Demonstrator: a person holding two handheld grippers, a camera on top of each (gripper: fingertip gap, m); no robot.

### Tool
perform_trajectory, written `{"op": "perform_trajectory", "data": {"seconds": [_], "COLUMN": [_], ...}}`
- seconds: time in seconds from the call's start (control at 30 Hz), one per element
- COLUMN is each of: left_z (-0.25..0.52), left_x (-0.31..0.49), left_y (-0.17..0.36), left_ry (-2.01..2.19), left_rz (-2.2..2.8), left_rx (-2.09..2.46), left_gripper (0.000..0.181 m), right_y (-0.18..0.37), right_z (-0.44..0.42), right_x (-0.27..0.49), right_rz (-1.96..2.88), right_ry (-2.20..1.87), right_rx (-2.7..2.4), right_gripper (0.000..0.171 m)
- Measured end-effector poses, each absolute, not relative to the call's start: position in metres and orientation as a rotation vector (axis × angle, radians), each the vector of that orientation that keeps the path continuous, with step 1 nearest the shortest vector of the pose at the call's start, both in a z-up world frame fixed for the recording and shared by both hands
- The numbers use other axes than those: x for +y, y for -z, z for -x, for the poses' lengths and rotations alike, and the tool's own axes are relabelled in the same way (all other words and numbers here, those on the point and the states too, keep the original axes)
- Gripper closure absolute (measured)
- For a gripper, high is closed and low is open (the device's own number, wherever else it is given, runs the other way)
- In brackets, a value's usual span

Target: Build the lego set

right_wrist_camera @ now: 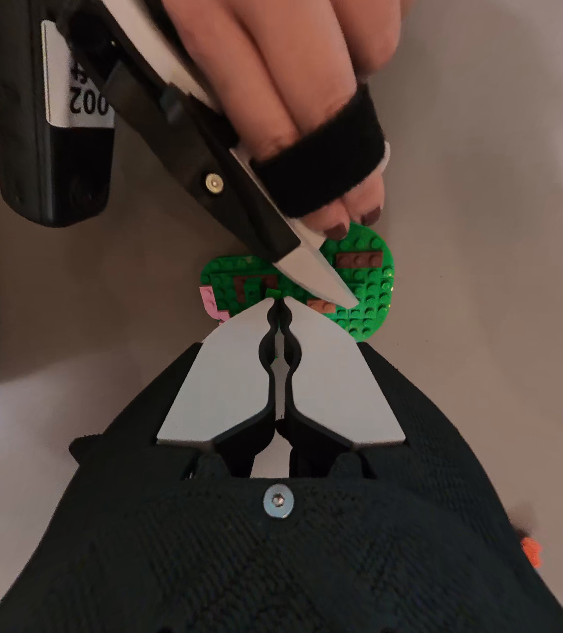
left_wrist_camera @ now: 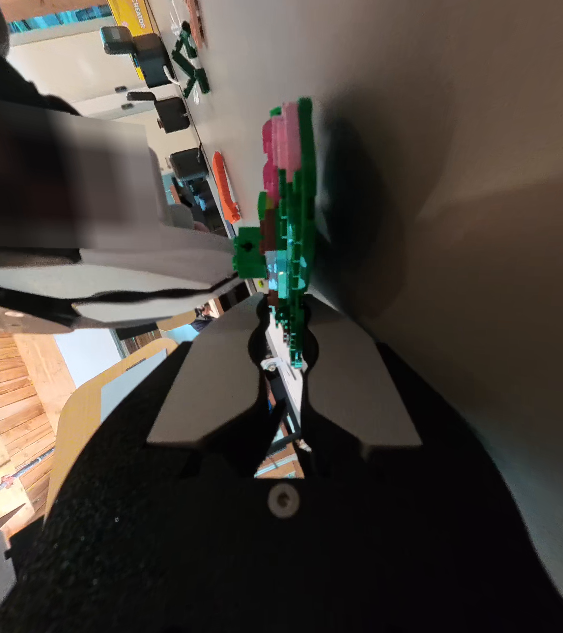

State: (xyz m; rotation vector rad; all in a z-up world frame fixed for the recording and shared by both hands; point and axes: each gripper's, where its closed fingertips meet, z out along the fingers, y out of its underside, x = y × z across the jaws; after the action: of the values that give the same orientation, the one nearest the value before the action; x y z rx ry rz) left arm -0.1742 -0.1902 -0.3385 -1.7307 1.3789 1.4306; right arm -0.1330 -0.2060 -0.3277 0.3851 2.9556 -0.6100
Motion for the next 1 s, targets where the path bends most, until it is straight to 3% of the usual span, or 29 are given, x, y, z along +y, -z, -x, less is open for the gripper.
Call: {"op": "perform_trajectory", "data": {"seconds": [0.03, 0.47, 0.73, 1.0], "left_z": [0.1745, 0.1767, 0.1750, 0.1759], "left_x": [-0.1908, -0.1920, -0.1916, -0.1926], "left_y": [0.3384, 0.3367, 0.3357, 0.3358], "left_ry": [-1.436, -1.465, -1.477, -1.470], "left_rz": [1.728, 1.704, 1.683, 1.685], "left_rx": [1.384, 1.399, 1.415, 1.408], "left_gripper": [0.165, 0.166, 0.166, 0.166], "right_y": [0.3289, 0.3246, 0.3319, 0.3248], "right_z": [0.1335, 0.1352, 0.1327, 0.1391], "right_x": [-0.2040, -0.2003, -0.2032, -0.1989], "right_rz": [-0.398, -0.382, -0.312, -0.282], "right_ry": [0.624, 1.082, 1.048, 1.088], "right_rx": [2.953, 2.980, 2.968, 3.002], "right_gripper": [0.171, 0.166, 0.163, 0.171]}}
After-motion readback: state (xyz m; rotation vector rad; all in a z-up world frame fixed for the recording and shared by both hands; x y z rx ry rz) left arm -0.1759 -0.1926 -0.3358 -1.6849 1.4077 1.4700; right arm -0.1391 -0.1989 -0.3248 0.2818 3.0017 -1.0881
